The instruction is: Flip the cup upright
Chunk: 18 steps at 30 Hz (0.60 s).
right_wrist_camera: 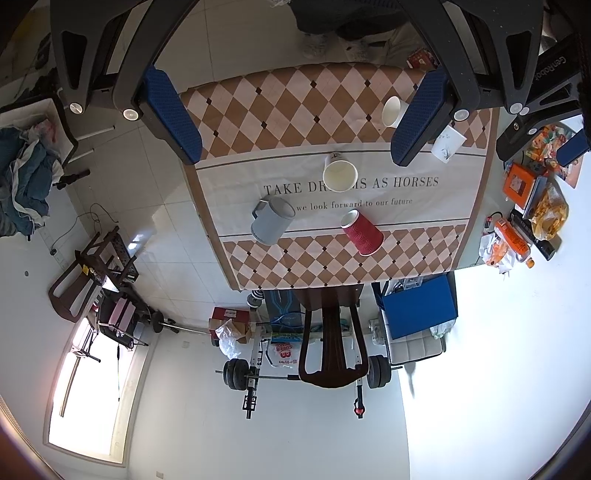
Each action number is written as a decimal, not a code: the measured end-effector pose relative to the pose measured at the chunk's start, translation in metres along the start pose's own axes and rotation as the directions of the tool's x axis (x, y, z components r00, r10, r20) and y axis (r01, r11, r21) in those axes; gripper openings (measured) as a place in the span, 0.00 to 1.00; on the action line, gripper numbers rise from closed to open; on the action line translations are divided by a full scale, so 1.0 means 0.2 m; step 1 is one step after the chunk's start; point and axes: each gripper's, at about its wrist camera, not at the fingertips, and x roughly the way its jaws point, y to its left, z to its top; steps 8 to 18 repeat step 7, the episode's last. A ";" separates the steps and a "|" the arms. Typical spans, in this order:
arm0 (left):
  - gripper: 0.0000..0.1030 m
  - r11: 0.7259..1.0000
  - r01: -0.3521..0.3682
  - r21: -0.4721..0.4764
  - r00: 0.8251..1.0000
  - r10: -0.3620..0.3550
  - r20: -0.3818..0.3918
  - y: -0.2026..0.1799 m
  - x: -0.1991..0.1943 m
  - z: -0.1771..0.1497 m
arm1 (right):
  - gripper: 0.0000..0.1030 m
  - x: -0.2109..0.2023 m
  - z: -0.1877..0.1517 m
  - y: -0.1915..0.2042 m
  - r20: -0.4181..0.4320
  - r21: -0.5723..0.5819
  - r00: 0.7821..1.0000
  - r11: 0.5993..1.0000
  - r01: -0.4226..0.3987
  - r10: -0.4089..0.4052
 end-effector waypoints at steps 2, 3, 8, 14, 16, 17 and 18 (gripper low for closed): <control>1.00 1.000 -0.002 0.000 1.000 0.002 0.001 0.00 0.00 0.00 | 1.00 0.00 0.00 0.00 -0.002 -0.001 1.000 1.000 0.000 0.000; 1.00 1.000 -0.002 0.004 1.000 0.002 0.004 0.00 0.00 0.00 | 1.00 0.00 0.00 0.00 -0.003 -0.001 1.000 1.000 -0.002 0.002; 1.00 1.000 0.001 0.001 1.000 -0.001 0.001 0.00 0.00 0.00 | 1.00 -0.01 -0.01 0.00 -0.005 -0.001 1.000 1.000 -0.005 0.005; 1.00 1.000 0.001 0.001 1.000 -0.001 0.001 0.00 0.00 0.00 | 1.00 -0.01 -0.01 0.00 -0.005 -0.001 1.000 1.000 -0.005 0.005; 1.00 1.000 0.001 0.001 1.000 -0.001 0.001 0.00 0.00 0.00 | 1.00 -0.01 -0.01 0.00 -0.005 -0.001 1.000 1.000 -0.005 0.005; 1.00 1.000 0.001 0.001 1.000 -0.001 0.001 0.00 0.00 0.00 | 1.00 -0.01 -0.01 0.00 -0.005 -0.001 1.000 1.000 -0.005 0.005; 1.00 1.000 0.001 0.001 1.000 -0.001 0.001 0.00 0.00 0.00 | 1.00 -0.01 -0.01 0.00 -0.005 -0.001 1.000 1.000 -0.005 0.005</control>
